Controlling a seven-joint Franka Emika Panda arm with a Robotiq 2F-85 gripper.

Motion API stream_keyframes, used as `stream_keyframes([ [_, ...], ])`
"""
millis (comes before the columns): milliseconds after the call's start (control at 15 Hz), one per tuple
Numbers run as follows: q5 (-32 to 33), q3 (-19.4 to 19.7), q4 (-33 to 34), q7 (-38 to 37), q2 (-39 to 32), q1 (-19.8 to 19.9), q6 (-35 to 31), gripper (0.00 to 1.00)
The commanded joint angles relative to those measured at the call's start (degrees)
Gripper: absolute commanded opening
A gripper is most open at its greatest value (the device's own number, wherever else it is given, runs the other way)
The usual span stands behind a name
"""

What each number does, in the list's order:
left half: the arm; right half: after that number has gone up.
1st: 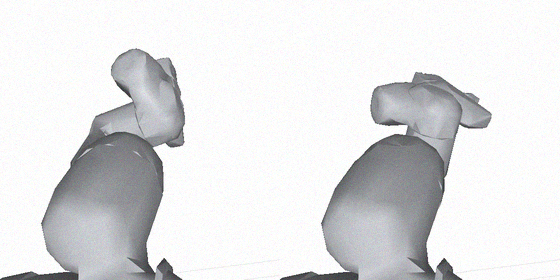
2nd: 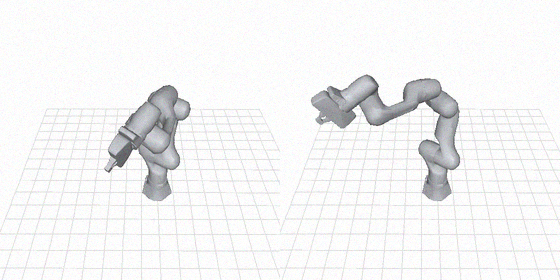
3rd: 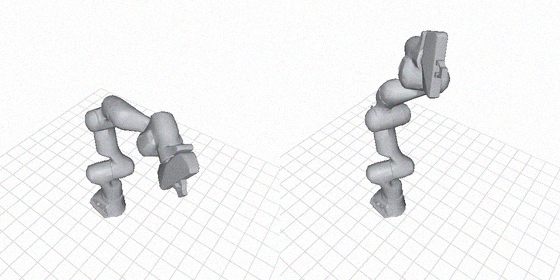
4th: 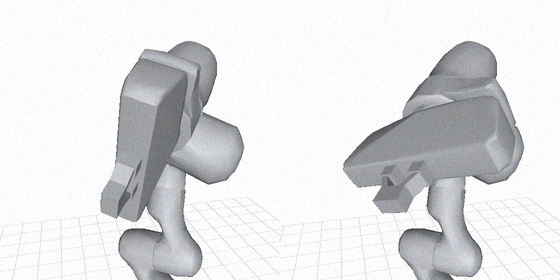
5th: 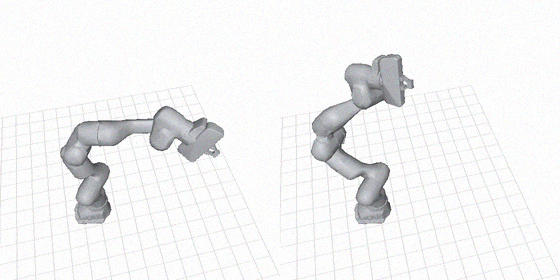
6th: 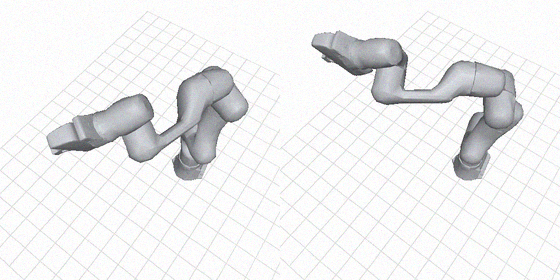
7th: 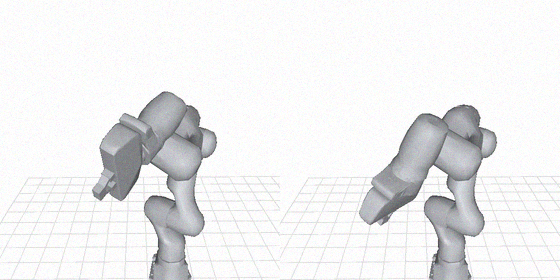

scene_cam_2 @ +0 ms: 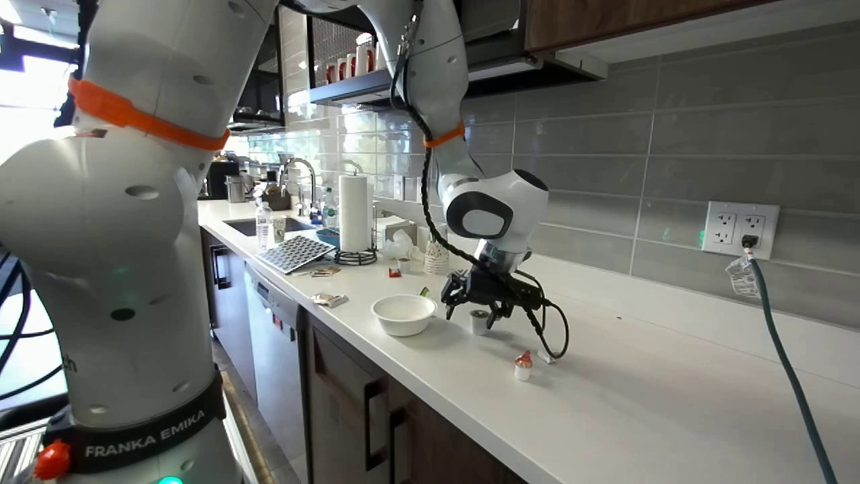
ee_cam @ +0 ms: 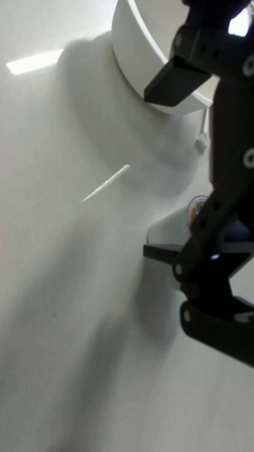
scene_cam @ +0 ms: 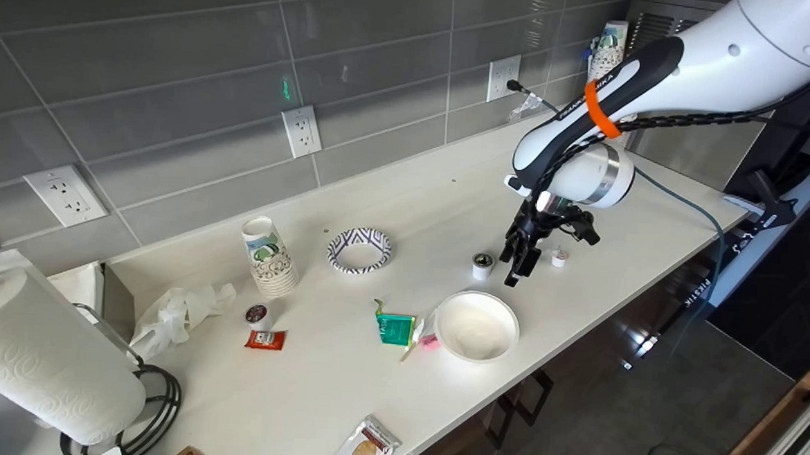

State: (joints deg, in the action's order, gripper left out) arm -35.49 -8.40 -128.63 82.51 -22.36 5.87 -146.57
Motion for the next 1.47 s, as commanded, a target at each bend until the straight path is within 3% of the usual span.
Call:
stream_keyframes([
  [0,-1.1,-2.7,2.5,3.4,-3.6,1.5,-4.1,1.0],
  [533,-1.8,-7.0,4.7,6.8,-6.2,5.0,-5.8,1.0],
  [667,-1.8,-7.3,5.0,7.2,-6.8,5.6,-6.0,0.91],
  [933,-2.3,-8.2,5.9,8.4,-8.0,6.8,-6.7,1.0],
  [1400,-4.1,-9.6,8.3,11.0,-10.4,8.0,-7.0,1.0],
])
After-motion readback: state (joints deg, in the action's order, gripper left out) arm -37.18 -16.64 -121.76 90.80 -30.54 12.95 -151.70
